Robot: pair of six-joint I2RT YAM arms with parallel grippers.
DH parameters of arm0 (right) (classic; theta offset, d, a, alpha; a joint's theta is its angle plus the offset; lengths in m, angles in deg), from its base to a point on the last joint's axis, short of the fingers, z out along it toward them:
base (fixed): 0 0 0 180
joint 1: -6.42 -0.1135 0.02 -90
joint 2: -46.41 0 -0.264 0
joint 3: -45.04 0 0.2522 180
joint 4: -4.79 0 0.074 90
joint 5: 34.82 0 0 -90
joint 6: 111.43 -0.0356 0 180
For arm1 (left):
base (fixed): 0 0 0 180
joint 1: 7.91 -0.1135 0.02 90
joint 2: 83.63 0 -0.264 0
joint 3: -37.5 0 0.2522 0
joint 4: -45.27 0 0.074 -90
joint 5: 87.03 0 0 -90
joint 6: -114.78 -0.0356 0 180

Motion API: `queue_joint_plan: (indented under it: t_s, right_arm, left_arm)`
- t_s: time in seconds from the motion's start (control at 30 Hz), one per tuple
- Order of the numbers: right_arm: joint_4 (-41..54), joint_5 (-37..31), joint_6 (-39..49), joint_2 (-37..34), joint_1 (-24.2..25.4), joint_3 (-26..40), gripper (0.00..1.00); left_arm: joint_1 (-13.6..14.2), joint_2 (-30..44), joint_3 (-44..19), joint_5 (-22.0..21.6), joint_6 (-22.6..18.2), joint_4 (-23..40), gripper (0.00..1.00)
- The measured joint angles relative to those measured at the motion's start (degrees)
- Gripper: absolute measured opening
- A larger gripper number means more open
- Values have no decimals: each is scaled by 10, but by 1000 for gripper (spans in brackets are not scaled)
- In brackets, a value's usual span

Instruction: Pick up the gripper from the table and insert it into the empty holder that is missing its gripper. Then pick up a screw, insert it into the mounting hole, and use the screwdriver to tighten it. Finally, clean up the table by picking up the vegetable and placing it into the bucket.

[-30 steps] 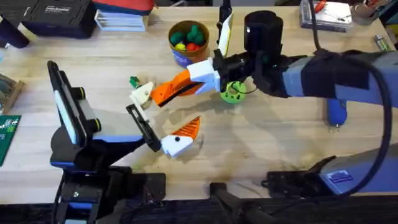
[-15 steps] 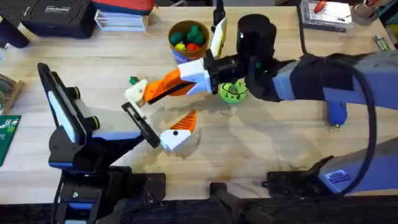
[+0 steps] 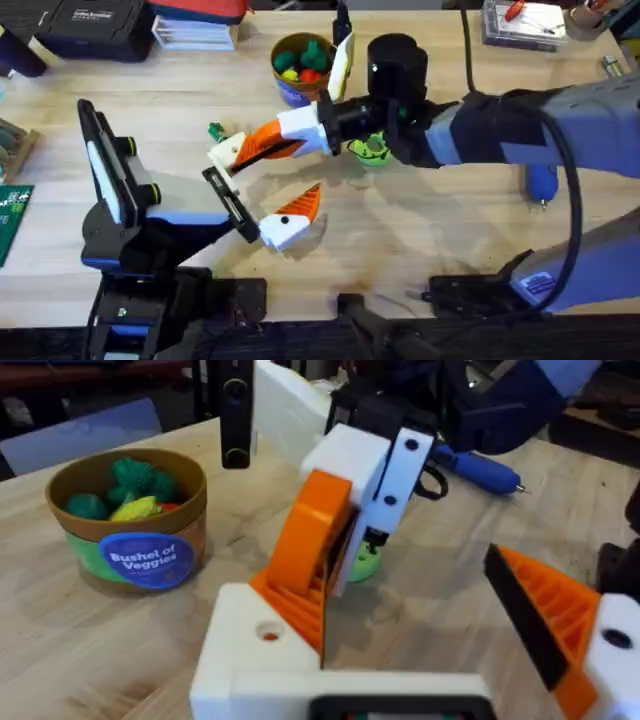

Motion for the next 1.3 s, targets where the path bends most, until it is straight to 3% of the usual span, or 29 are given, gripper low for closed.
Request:
queue_joint_plan:
  t_s: [0.77, 1.3]
  right_arm:
    - [0, -38, 23, 0, -13, 0, 9]
    - [0, -29, 58, 0, -11, 0, 9]
  left_arm:
    - [0, 0, 0, -2, 7, 0, 986]
    - [0, 0, 0, 1, 8, 0, 986]
